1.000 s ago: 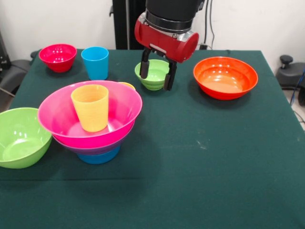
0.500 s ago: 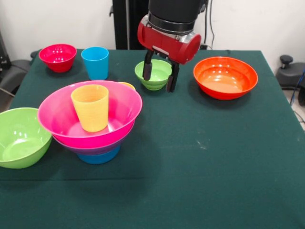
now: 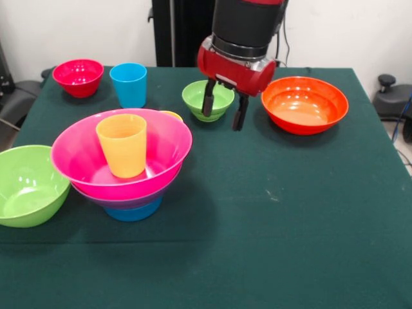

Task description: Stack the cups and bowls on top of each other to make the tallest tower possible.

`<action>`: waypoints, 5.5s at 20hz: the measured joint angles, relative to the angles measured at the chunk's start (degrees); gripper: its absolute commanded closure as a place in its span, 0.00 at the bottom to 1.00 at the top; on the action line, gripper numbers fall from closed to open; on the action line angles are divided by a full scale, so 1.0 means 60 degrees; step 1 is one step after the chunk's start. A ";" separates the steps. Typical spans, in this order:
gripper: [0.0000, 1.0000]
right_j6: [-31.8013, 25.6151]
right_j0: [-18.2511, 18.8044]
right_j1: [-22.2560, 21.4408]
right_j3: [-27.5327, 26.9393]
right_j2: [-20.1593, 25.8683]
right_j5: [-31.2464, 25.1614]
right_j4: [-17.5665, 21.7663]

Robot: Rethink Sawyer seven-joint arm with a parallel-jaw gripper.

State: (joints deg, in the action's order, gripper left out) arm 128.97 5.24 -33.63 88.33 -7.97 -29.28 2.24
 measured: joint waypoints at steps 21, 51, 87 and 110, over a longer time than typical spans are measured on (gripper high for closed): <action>0.00 0.0000 -0.0666 0.0081 0.1835 -0.0598 0.0314 -0.0071; 0.00 0.0002 -0.0334 0.1053 0.3447 -0.0683 0.3218 -0.0093; 1.00 0.0002 -0.0178 0.1814 0.3919 -0.0774 0.4031 -0.0158; 1.00 0.0002 -0.0003 0.0379 0.0897 -0.0791 -0.1355 -0.0237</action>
State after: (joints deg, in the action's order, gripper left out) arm 128.98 5.22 -31.35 93.71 -12.72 -37.41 0.81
